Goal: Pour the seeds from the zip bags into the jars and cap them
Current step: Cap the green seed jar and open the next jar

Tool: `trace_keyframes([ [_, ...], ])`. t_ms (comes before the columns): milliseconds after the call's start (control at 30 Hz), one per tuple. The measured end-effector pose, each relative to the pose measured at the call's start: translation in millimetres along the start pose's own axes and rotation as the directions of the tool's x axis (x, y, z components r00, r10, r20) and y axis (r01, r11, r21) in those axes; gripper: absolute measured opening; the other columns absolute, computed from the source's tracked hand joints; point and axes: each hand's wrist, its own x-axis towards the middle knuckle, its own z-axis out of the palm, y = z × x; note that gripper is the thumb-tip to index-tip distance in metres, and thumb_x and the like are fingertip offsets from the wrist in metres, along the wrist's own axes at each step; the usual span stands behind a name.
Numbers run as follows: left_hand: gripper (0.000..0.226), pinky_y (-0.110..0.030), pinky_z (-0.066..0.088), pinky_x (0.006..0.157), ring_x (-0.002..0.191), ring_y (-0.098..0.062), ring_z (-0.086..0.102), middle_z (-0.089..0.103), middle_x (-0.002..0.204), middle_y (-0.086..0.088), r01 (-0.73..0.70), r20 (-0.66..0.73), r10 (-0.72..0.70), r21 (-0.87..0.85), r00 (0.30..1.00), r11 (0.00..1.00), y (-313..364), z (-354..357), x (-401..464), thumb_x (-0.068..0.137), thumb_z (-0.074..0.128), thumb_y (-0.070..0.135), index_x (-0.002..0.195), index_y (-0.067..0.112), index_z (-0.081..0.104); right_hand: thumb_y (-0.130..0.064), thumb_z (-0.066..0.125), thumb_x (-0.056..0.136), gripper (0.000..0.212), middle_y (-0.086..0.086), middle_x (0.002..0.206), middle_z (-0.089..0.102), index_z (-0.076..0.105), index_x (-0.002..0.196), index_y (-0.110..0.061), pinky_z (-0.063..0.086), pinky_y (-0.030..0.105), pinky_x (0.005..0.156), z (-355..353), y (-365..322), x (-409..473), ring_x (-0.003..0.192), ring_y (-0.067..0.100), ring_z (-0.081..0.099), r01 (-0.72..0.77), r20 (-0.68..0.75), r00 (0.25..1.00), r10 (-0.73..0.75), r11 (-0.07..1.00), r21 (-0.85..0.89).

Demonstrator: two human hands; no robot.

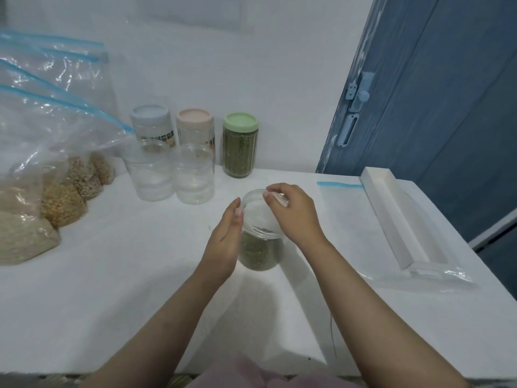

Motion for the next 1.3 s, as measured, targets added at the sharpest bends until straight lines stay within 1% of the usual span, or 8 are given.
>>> trace_keyframes([
  [200,0.053,-0.034,0.027,0.122,0.14,0.002,0.037,0.044,0.152,0.015,0.004,0.005,-0.004,-0.052,1.0,0.999,-1,-3,2,0.103,0.037,0.045,0.152,0.024,0.039,-0.029,0.063,0.095,0.027,-0.007,0.119,0.069,0.07,0.119,-0.017,0.039,0.013,0.091,5,-4,6,0.114,0.007,0.06,-0.126,0.057,0.991,0.119,0.982,0.139],
  [333,0.031,-0.006,0.04,0.097,0.12,0.014,0.052,0.062,0.121,0.034,-0.009,0.029,0.012,-0.089,1.0,0.996,6,0,0,0.109,0.035,0.025,0.128,0.037,0.056,-0.026,0.064,0.096,0.026,-0.005,0.118,0.07,0.071,0.118,-0.015,0.033,-0.004,0.076,2,-6,9,0.109,0.003,0.059,-0.128,0.096,0.989,0.116,0.983,0.129],
  [467,0.033,0.002,0.036,0.088,0.112,0.024,0.05,0.058,0.109,0.048,-0.019,0.032,0.021,-0.074,0.999,0.997,8,1,-1,0.109,0.031,0.019,0.119,0.043,0.053,-0.022,0.062,0.097,0.028,-0.001,0.12,0.07,0.07,0.121,-0.011,0.03,-0.009,0.072,2,-6,8,0.1,-0.001,0.054,-0.104,0.099,0.99,0.096,0.991,0.088],
  [667,0.03,0.005,0.032,0.088,0.112,0.028,0.045,0.054,0.108,0.053,-0.035,0.073,0.037,-0.028,0.997,0.999,8,0,-3,0.107,0.029,0.03,0.121,0.048,0.049,-0.023,0.063,0.094,0.019,-0.011,0.108,0.071,0.074,0.108,-0.018,0.045,0.024,0.1,14,-5,-4,0.108,0.006,0.061,-0.226,-0.062,0.966,0.252,0.933,0.281],
  [833,0.025,0.001,0.035,0.09,0.116,0.021,0.049,0.057,0.116,0.045,-0.095,0.201,0.1,-0.03,0.975,0.995,11,-10,-5,0.101,0.04,0.034,0.123,0.042,0.048,-0.032,0.059,0.097,0.025,-0.007,0.09,0.066,0.067,0.087,-0.01,0.045,0.029,0.085,15,1,-7,0.089,0.012,0.058,-0.311,-0.148,0.89,0.431,0.811,0.495],
  [967,0.07,-0.013,0.038,0.105,0.133,0.006,0.045,0.053,0.138,0.031,-0.07,0.266,0.069,-0.006,0.962,0.998,-2,-22,-2,0.077,0.073,0.061,0.137,0.041,0.044,-0.035,0.048,0.103,0.028,-0.013,0.097,0.065,0.066,0.09,-0.018,0.045,0.02,0.082,14,8,-17,0.089,0.001,0.059,-0.265,-0.142,0.888,0.437,0.741,0.617],
  [1100,0.081,-0.018,0.037,0.112,0.134,0.004,0.045,0.052,0.142,0.021,-0.073,0.252,0.063,0.029,0.966,0.997,-10,-20,2,0.077,0.085,0.025,0.145,0.029,0.043,-0.038,0.039,0.106,0.04,-0.009,0.096,0.069,0.066,0.084,-0.017,0.047,0.024,0.085,14,9,-19,0.093,0.006,0.062,-0.246,-0.156,0.889,0.431,0.737,0.63],
  [1300,0.084,-0.013,0.039,0.107,0.131,0.004,0.048,0.057,0.137,0.022,-0.06,0.231,0.058,0.001,0.971,0.998,-13,-22,8,0.067,0.086,0.021,0.142,0.023,0.048,-0.035,0.036,0.107,0.043,-0.01,0.098,0.072,0.072,0.097,-0.014,0.047,0.015,0.078,15,13,-24,0.089,0.001,0.065,-0.258,-0.119,0.898,0.425,0.724,0.639],
])
